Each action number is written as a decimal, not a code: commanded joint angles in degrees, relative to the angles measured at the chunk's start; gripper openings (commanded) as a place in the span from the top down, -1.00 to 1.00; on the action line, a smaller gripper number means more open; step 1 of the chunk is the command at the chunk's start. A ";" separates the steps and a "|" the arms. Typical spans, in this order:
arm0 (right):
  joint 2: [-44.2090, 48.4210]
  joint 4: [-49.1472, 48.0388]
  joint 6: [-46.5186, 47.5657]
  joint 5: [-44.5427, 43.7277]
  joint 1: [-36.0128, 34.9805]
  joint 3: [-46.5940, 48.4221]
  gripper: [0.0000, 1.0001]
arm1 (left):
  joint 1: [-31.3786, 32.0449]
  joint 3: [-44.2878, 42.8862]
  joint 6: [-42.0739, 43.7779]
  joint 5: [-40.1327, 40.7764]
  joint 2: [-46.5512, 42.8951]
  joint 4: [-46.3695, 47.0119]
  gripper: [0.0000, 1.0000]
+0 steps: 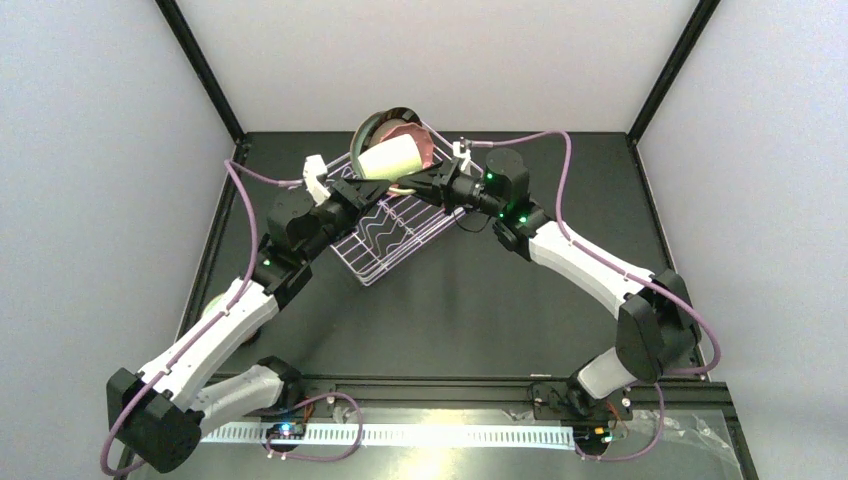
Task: Load the mixed dishes into the dish rack
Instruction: Pass from the right arm to the left
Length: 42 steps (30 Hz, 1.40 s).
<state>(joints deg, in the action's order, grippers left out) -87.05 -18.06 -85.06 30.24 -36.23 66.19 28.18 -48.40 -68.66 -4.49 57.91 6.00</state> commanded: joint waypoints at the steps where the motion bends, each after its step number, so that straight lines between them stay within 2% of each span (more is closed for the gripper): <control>1: 2.65 -5.23 -0.92 4.13 -0.24 -0.44 1.00 | -0.37 0.13 -0.72 2.12 1.18 2.82 0.05; 6: 2.50 -5.23 -0.90 4.89 -0.58 -1.00 1.00 | -0.30 0.20 -1.31 1.96 2.00 4.05 0.24; 10: 2.27 -5.05 -0.63 5.34 -0.77 -1.54 1.00 | -0.31 0.15 -1.23 2.06 2.29 4.28 0.54; 14: 2.07 -5.13 -0.48 5.78 -0.77 -1.86 1.00 | -0.33 0.21 -1.13 2.25 2.43 4.20 0.94; 15: 1.91 -5.14 -0.46 5.94 -0.73 -1.86 1.00 | -0.33 0.24 -1.05 2.28 2.47 4.24 0.97; 24: 1.74 -5.01 -0.27 6.44 -0.78 -2.62 1.00 | -0.28 0.50 -0.63 1.96 2.60 6.56 0.98; 30: 0.50 -5.48 -0.07 7.53 -0.75 -1.29 1.00 | -0.28 -0.49 0.27 -1.71 4.49 8.30 0.97; 35: -0.42 -5.87 -0.30 8.43 -0.77 -0.89 1.00 | -0.25 -1.91 0.37 -6.25 7.06 10.22 0.82; 36: -0.69 -6.25 -0.43 8.70 -0.77 -0.96 1.00 | -0.17 -1.95 0.30 -6.57 7.31 10.52 0.83; 38: -1.13 -6.85 -0.63 9.36 -0.84 -0.79 1.00 | -0.22 -2.26 0.37 -6.91 7.55 11.16 0.97; 42: -1.75 -6.24 -0.10 10.35 -0.86 -0.12 1.00 | -0.21 -2.59 0.82 -7.57 8.06 12.20 0.97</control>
<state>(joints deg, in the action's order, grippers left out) -88.36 -21.54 -85.62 30.61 -34.50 64.03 27.14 -48.25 -72.03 -7.66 64.38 13.61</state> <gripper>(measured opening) 0.190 0.298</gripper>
